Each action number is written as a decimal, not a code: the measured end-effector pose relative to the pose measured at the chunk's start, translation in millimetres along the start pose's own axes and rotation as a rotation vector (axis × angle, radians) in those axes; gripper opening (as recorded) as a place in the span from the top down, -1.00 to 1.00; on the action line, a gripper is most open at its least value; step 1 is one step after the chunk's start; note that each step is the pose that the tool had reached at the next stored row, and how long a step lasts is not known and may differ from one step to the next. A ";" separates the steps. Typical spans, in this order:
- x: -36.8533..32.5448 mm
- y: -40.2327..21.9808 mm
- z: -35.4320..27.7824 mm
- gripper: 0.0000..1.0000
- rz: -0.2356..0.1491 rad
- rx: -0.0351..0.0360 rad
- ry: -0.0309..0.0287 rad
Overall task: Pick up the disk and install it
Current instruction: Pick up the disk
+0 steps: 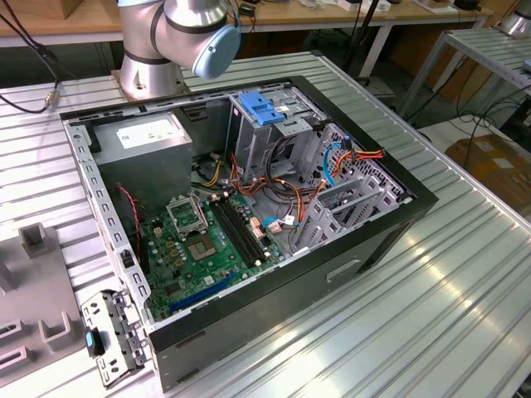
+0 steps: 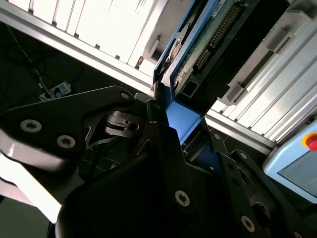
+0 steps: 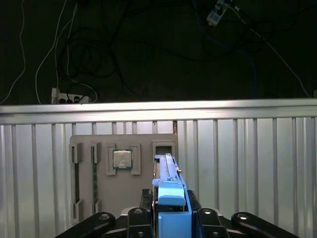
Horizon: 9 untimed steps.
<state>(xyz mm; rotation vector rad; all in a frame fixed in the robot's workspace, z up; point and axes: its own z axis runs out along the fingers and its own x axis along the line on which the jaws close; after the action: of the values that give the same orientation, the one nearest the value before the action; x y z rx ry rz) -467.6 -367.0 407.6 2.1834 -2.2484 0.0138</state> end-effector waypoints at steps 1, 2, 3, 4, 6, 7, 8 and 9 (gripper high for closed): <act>0.0 0.0 -0.8 0.25 0.000 -0.0001 0.0001; 0.0 0.0 -2.5 0.25 0.000 -0.0001 0.0000; 0.0 0.0 -3.6 0.25 0.000 0.0000 0.0000; 0.0 0.0 -4.4 0.25 0.000 0.0000 0.0000; 0.1 0.0 -6.5 0.25 0.000 0.0000 0.0000; 0.1 0.0 -7.8 0.25 0.000 -0.0001 0.0000; 0.1 0.0 -8.9 0.25 0.000 0.0000 0.0000; 0.1 0.0 -9.6 0.25 0.000 -0.0001 0.0000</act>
<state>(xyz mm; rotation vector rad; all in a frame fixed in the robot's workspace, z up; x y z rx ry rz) -467.6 -367.0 417.2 2.1834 -2.2483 0.0137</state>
